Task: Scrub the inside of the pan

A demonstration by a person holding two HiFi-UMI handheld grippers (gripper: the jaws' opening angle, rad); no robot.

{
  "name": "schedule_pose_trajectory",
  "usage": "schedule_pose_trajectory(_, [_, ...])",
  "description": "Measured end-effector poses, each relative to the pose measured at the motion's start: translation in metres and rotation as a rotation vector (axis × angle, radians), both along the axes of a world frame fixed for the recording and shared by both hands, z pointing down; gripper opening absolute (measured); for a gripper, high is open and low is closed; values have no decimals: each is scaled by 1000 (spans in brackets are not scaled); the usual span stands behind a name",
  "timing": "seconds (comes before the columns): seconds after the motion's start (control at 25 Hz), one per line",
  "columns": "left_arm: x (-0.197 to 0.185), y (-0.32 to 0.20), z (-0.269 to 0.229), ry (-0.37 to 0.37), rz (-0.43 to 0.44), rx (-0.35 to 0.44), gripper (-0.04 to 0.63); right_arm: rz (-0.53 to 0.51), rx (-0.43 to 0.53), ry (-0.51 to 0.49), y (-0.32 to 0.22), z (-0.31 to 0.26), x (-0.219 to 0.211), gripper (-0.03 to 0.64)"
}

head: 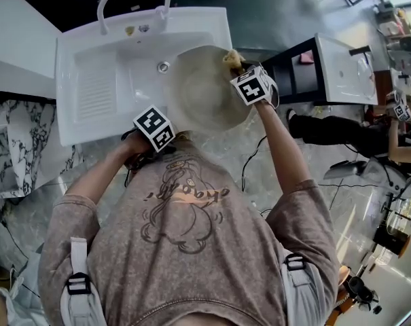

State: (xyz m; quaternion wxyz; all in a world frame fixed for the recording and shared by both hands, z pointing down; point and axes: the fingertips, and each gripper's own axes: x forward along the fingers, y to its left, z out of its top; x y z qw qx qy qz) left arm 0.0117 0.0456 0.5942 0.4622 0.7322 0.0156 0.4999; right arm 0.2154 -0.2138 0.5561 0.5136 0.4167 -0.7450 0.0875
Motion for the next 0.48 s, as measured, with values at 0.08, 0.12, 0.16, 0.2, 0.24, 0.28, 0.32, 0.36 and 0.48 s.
schedule_pose_trajectory(0.08, [1,0,0,2,-3,1,55,-4,-14,5,5,-1,3,143])
schedule_pose_trajectory(0.12, [1,0,-1,3,-4,1,55,-8,-21,12,8,-1,4,143])
schedule_pose_trajectory(0.16, [1,0,-1,3,-6,2,55,-15,-28,19,11,-1,5,143])
schedule_pose_trajectory(0.2, [2,0,-1,4,-7,2,55,-23,-36,27,15,-1,7,143])
schedule_pose_trajectory(0.24, [1,0,0,4,-8,2,55,-29,-44,33,18,-1,8,143])
schedule_pose_trajectory(0.28, [1,0,0,3,-9,2,55,-33,-53,35,22,-1,9,143])
schedule_pose_trajectory(0.32, [0,1,0,3,-11,1,55,-33,-61,32,25,-2,10,143])
schedule_pose_trajectory(0.36, [0,1,0,4,-12,0,55,-31,-70,27,30,-2,11,143])
schedule_pose_trajectory(0.48, [0,2,0,10,-17,-7,55,-32,-102,19,45,-3,15,143])
